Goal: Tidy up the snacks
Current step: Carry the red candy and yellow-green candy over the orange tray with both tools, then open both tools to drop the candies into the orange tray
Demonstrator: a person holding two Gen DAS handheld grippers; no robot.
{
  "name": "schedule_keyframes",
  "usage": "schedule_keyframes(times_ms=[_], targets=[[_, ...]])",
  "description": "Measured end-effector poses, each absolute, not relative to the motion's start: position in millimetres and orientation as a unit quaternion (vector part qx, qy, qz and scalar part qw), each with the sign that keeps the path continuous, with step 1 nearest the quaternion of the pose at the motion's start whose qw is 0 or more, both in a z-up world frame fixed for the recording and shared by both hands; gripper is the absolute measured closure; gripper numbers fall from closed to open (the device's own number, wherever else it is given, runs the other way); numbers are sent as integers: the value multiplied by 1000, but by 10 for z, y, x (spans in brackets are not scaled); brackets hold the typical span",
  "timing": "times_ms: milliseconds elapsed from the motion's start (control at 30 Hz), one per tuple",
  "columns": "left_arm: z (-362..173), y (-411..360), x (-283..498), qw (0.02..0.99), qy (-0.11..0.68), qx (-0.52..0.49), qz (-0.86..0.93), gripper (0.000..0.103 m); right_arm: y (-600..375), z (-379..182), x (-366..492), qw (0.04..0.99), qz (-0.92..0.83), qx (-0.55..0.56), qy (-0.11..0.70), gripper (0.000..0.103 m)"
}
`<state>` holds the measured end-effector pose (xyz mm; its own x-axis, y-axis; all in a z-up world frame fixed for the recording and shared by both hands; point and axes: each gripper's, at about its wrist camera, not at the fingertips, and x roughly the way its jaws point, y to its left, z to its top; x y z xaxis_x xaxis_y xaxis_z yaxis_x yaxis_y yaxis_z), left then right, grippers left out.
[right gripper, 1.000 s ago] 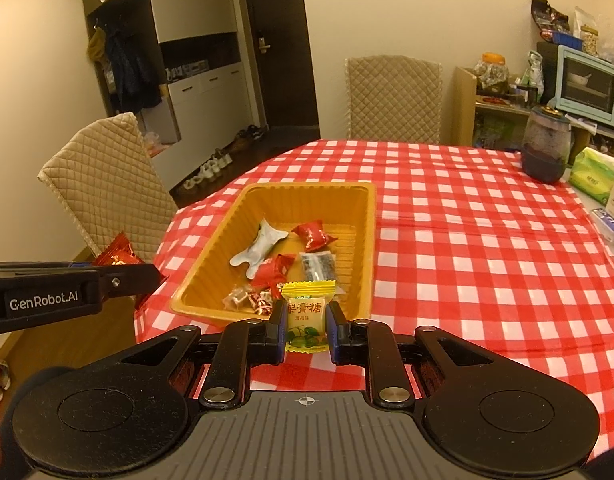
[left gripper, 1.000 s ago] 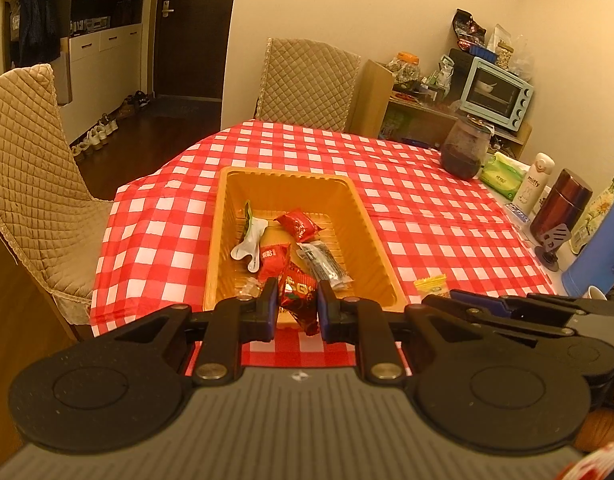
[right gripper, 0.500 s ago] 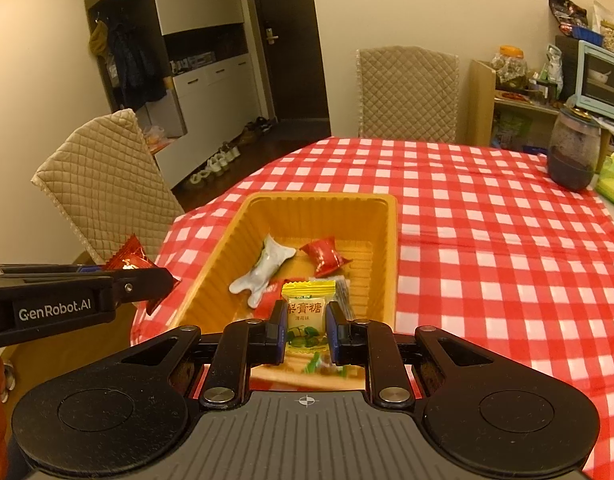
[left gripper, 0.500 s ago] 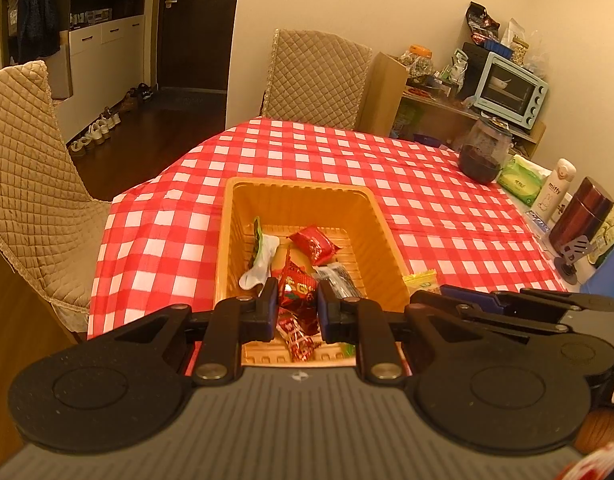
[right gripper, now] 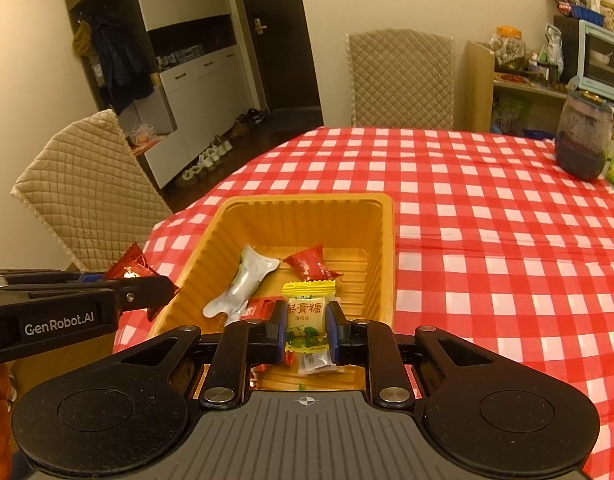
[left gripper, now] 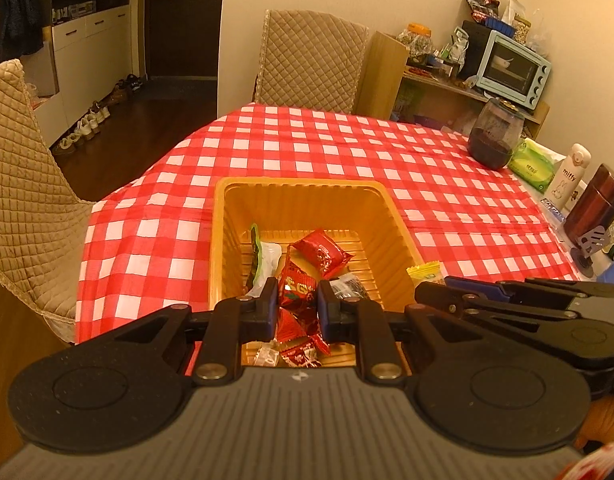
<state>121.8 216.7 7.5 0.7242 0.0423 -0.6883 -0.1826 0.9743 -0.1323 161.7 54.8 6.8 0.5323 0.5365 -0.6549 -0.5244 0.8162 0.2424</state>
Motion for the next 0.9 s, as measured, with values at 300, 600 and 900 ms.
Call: schedule_keyframes(times_ms=[300,600,900], targets=[[-97,2198,1455,917,384,-97,55,85,620,-52,1826,870,302,14,389,83],[-159,2233,1589,914,391,-97,55,85,651,-90,1921,870,297,20,393,83],[-99,2243,1588,917,383,-91,59,77,600,-67,1906,872,295,23,390,83]])
